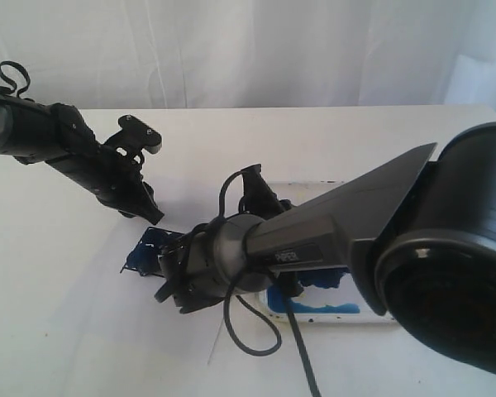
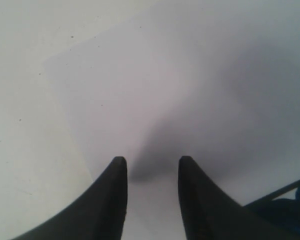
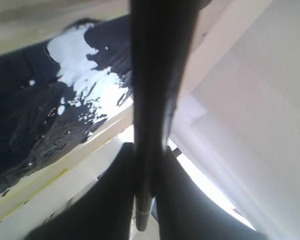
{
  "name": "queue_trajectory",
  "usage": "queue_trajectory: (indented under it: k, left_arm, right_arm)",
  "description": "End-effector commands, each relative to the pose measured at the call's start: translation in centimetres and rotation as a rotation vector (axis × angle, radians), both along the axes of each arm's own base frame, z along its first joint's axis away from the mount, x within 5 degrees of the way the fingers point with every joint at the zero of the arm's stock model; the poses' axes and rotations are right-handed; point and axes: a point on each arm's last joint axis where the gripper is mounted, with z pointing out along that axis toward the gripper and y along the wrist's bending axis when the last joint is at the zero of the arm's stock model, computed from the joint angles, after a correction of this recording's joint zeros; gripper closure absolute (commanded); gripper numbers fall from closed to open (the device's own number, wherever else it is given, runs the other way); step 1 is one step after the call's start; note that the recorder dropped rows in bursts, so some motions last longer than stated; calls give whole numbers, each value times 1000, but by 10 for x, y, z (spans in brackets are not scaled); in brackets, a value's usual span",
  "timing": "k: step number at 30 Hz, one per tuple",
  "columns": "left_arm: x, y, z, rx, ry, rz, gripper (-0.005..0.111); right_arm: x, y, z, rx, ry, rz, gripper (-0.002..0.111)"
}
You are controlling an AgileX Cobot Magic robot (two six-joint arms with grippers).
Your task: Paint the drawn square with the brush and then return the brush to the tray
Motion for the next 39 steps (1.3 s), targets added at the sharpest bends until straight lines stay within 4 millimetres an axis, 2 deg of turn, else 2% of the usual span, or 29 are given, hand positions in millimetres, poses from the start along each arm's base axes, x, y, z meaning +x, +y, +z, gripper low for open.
queue_trajectory:
  k: [1, 12, 15, 27, 34, 39]
  left_arm:
    - [-4, 1, -3, 2, 40, -5, 67]
    - [-3, 2, -3, 7, 38, -9, 67]
    - [-3, 2, -3, 11, 37, -11, 67]
    - [-4, 2, -3, 11, 40, -12, 67]
    - [-4, 2, -3, 14, 41, -15, 67]
    - [-4, 2, -3, 14, 39, -15, 67]
  right_arm:
    - [-1, -3, 4, 19, -16, -22, 108]
    - [-3, -5, 1, 31, 6, -50, 108]
    - [0, -11, 0, 23, 2, -59, 108]
    - [5, -16, 12, 57, -22, -81, 108]
    - [-2, -27, 2, -16, -3, -55, 108]
    - [0, -29, 10, 29, -55, -65, 108]
